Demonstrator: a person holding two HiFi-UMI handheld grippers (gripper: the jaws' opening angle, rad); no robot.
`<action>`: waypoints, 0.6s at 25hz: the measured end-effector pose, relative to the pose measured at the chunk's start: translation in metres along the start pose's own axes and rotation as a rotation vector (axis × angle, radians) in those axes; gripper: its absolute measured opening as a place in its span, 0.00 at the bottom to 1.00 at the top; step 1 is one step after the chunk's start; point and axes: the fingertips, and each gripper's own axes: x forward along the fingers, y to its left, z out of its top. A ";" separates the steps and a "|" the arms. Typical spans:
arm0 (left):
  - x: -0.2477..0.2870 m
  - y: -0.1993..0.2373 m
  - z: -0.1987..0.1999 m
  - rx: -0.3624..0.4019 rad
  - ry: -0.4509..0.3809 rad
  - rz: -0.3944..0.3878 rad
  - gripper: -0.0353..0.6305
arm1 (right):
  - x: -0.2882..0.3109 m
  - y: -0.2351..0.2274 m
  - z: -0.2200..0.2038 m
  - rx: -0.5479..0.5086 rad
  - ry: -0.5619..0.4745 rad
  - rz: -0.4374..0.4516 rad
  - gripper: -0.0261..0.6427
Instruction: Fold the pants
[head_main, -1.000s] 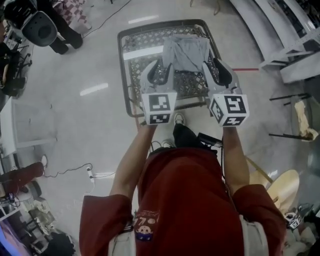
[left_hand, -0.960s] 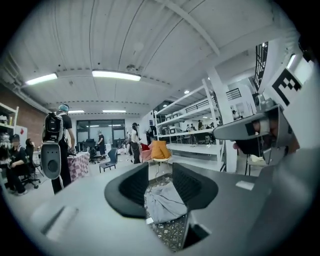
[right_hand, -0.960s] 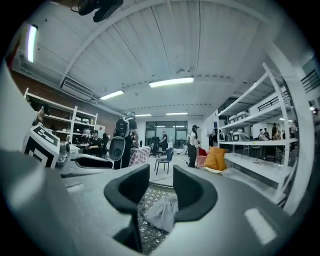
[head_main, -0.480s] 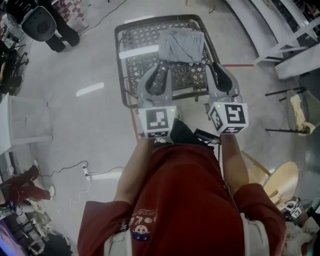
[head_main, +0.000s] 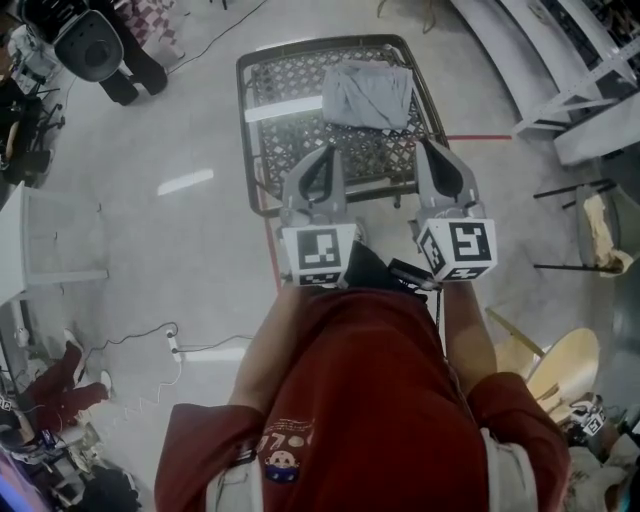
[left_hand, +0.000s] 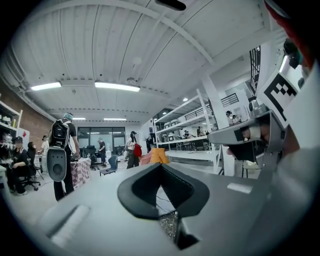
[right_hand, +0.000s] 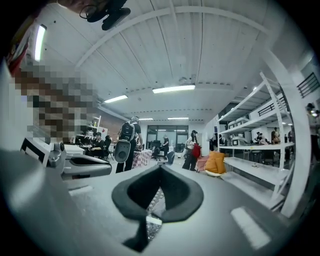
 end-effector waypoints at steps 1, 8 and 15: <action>-0.002 0.001 0.001 0.004 0.000 0.001 0.06 | 0.000 0.002 0.000 -0.005 0.002 0.003 0.04; -0.008 0.006 -0.008 0.012 0.001 0.013 0.06 | 0.003 0.008 -0.007 -0.007 0.004 0.012 0.04; -0.010 0.008 -0.014 0.000 0.005 0.024 0.06 | 0.002 0.011 -0.014 -0.026 0.024 0.016 0.04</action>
